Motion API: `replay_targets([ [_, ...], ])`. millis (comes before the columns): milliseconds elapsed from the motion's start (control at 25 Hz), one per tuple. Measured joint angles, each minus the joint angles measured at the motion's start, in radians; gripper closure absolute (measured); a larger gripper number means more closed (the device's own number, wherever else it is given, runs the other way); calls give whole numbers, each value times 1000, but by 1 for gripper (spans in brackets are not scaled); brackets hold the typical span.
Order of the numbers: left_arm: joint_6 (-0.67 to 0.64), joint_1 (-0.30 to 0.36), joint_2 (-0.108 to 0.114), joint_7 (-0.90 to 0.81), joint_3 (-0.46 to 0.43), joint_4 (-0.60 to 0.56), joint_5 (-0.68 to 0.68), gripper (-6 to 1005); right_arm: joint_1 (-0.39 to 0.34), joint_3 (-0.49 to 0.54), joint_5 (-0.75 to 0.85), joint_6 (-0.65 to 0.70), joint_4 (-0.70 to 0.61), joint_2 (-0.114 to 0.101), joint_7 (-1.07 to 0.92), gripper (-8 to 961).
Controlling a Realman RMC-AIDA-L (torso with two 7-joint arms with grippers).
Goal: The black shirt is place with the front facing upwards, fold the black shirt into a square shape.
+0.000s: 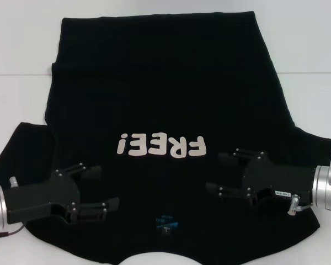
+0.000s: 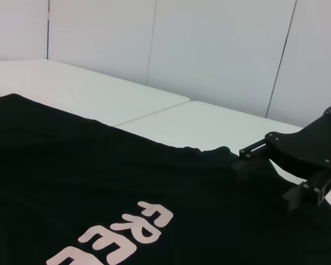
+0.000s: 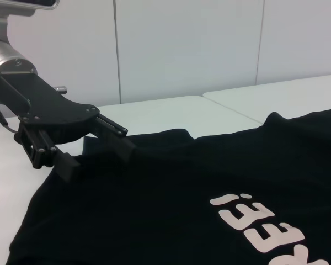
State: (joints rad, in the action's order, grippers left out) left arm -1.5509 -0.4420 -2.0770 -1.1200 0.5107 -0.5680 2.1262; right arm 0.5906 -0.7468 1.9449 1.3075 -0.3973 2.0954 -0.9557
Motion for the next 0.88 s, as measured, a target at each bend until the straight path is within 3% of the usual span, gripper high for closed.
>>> replay_targets([
  [680, 14, 3, 0, -10, -9, 2, -8, 69, 0, 0, 0, 0, 0, 0, 0, 147],
  [800, 13, 0, 2, -120, -60, 2, -13, 70, 0, 0, -2, -1, 0, 0, 0, 147],
  [880, 11, -9, 11, -280, -117, 2, -13, 70, -2, 0, -4, -1, 0, 0, 0, 147],
])
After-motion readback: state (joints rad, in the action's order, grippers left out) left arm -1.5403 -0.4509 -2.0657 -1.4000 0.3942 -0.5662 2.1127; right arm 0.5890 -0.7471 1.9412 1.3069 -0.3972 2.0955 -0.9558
